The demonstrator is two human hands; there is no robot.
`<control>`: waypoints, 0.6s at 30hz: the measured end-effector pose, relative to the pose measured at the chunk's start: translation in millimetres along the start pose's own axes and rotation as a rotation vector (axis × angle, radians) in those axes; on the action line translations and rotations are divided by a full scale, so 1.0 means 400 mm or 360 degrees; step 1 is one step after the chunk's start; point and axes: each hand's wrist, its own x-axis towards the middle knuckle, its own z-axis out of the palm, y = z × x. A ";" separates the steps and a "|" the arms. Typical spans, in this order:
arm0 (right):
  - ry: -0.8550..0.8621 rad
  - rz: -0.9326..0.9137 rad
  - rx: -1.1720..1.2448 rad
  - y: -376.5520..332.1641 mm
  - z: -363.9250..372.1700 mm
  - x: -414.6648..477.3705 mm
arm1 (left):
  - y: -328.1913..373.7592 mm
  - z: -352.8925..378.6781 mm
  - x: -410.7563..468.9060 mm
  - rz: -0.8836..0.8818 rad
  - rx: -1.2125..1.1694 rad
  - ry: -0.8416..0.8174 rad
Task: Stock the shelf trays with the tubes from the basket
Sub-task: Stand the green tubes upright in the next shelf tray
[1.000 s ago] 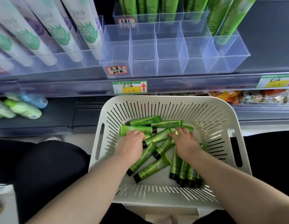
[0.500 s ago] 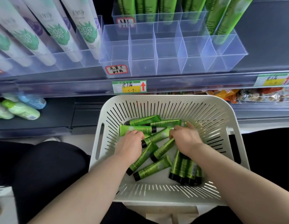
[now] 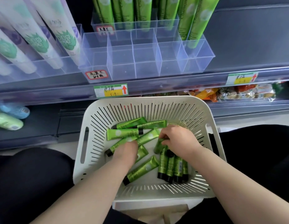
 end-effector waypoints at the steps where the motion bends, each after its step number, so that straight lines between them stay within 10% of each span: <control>1: 0.0017 -0.0001 0.0002 0.001 0.001 -0.002 | 0.007 0.003 0.001 -0.0006 0.0045 -0.0064; 10: 0.0114 0.0018 0.0054 0.009 0.001 0.003 | 0.036 0.021 -0.008 0.0184 0.0333 -0.0149; 18: 0.0217 -0.0040 0.0028 -0.003 -0.013 0.007 | -0.004 -0.043 -0.028 0.0212 -0.0331 0.0308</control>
